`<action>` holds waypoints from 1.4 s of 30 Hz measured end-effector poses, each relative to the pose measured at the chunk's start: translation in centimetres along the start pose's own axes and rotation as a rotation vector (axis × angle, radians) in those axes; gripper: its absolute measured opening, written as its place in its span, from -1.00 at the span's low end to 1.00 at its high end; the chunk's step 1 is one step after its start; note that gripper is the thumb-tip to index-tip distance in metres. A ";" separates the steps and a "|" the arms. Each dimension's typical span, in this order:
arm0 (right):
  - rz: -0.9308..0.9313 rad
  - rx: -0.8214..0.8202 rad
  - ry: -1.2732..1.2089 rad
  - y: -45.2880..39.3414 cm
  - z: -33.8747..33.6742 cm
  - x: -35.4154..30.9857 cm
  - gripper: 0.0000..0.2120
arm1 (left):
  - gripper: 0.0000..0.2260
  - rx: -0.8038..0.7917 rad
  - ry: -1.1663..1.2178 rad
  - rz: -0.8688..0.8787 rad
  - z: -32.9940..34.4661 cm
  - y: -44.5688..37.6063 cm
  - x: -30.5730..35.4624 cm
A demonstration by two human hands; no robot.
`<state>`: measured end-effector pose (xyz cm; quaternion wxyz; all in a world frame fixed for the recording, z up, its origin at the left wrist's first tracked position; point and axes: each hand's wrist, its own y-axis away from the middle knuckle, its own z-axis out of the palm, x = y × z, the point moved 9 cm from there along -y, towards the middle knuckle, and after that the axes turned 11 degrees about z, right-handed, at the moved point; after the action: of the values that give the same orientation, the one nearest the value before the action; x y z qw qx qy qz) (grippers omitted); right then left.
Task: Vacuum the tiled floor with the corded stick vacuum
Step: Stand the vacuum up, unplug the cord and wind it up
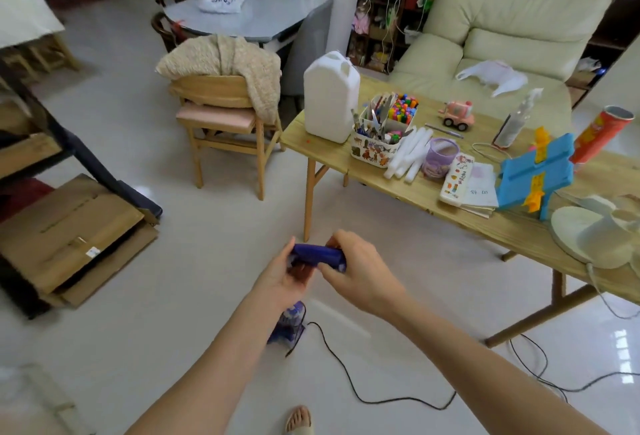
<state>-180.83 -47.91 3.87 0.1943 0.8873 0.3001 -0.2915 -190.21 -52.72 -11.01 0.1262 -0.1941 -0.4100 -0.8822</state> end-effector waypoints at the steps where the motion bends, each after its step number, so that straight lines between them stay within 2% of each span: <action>1: -0.041 0.010 0.018 -0.9 0.3 -1.2 -0.85 | -0.62 0.022 0.006 0.018 -0.3 -0.6 1.2; 6: -0.162 0.072 0.102 -4.5 1.9 -5.9 -0.84 | -0.60 0.057 0.002 0.056 -1.6 -2.9 5.5; 12: -0.107 0.110 0.007 -7.3 2.9 -7.7 -0.81 | -0.64 0.050 0.054 0.071 -1.3 -5.0 8.6; 16: -0.068 0.105 0.039 -9.6 3.2 -9.6 -0.81 | -0.67 0.064 0.011 0.085 -1.3 -5.5 10.7; 23: -0.040 0.142 -0.053 -9.7 3.5 -8.6 -0.85 | -0.62 0.043 -0.051 0.079 -1.7 -4.4 10.9; 26: 0.007 0.149 -0.108 -8.9 3.3 -7.3 -0.83 | -0.75 0.085 -0.187 0.174 -2.3 -2.4 9.6; 29: 0.083 0.101 -0.232 -7.9 3.2 -5.8 -0.80 | -0.78 0.063 -0.492 0.202 -2.8 -1.1 6.9; 32: 0.112 0.088 -0.292 -6.4 3.0 -4.0 -0.75 | -0.79 -0.105 -1.047 0.242 -2.4 -1.7 4.2; 35: 0.186 0.129 -0.162 -4.0 2.9 2.0 -0.76 | -0.81 -0.345 -1.493 0.137 -1.8 -2.7 -0.7; 36: 0.228 0.084 -0.083 -3.3 3.6 4.3 -0.77 | -0.81 -0.415 -1.619 0.100 -1.8 -2.8 -1.7; 39: 0.469 -0.057 0.026 1.6 4.5 14.6 -0.79 | -0.70 -0.753 -2.144 0.046 0.0 -2.0 -7.1; 40: 0.574 -0.058 0.008 4.5 3.9 18.4 -0.79 | -0.66 -0.890 -2.336 0.064 1.4 -1.2 -9.6; 42: 0.766 -0.028 -0.022 10.0 2.5 25.1 -0.81 | -0.63 -1.124 -2.553 0.079 3.6 0.4 -14.7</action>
<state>-159.06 -46.11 -12.28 0.3044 0.9292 -0.0512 -0.2031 -176.07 -49.24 -15.14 -0.3998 -0.8901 0.1699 -0.1383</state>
